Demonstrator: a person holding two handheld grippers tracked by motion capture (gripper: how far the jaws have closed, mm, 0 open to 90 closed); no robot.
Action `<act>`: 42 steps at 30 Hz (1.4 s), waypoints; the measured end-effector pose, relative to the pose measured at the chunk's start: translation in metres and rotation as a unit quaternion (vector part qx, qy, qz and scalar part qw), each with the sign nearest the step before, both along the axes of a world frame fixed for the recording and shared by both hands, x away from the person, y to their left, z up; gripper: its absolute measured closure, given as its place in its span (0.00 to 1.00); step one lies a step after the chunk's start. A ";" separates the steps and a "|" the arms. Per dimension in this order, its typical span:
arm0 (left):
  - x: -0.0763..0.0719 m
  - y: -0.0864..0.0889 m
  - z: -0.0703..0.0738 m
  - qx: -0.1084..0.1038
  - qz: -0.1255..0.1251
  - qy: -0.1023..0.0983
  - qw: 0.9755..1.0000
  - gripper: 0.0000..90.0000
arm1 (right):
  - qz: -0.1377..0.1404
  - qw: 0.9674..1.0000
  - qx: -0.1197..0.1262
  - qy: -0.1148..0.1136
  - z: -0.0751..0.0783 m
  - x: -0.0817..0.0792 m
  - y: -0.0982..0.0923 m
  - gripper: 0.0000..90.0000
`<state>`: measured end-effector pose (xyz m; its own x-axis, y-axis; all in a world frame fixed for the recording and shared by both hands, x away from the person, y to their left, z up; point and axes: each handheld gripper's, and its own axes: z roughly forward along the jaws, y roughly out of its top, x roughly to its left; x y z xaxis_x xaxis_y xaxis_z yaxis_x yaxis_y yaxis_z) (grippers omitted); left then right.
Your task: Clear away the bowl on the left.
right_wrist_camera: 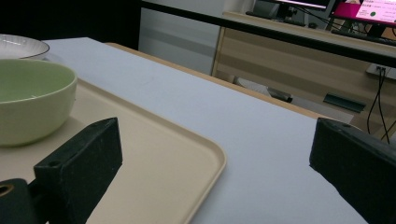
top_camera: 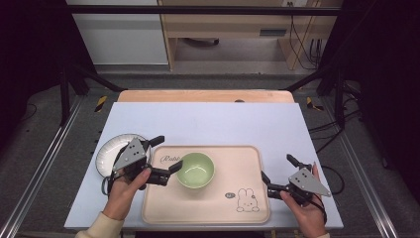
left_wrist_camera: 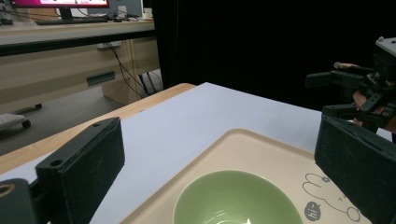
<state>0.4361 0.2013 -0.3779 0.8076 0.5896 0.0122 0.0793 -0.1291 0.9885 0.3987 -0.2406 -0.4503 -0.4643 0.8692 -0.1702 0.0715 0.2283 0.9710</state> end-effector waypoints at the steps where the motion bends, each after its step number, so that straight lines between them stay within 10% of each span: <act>1: -0.001 0.003 0.000 -0.006 0.001 0.001 1.000 0.02 | 0.000 1.000 0.000 0.000 0.000 0.000 0.000 0.03; 42: -0.019 0.087 -0.005 -0.034 0.067 -0.017 0.997 0.02 | -0.002 1.000 0.000 0.000 0.000 0.000 0.000 0.03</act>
<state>0.4171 0.2879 -0.3829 0.7216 0.6923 -0.0051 0.0569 -0.0520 0.9970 0.3987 -0.2407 -0.4507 -0.4601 0.8715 -0.1697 0.0724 0.2273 0.9711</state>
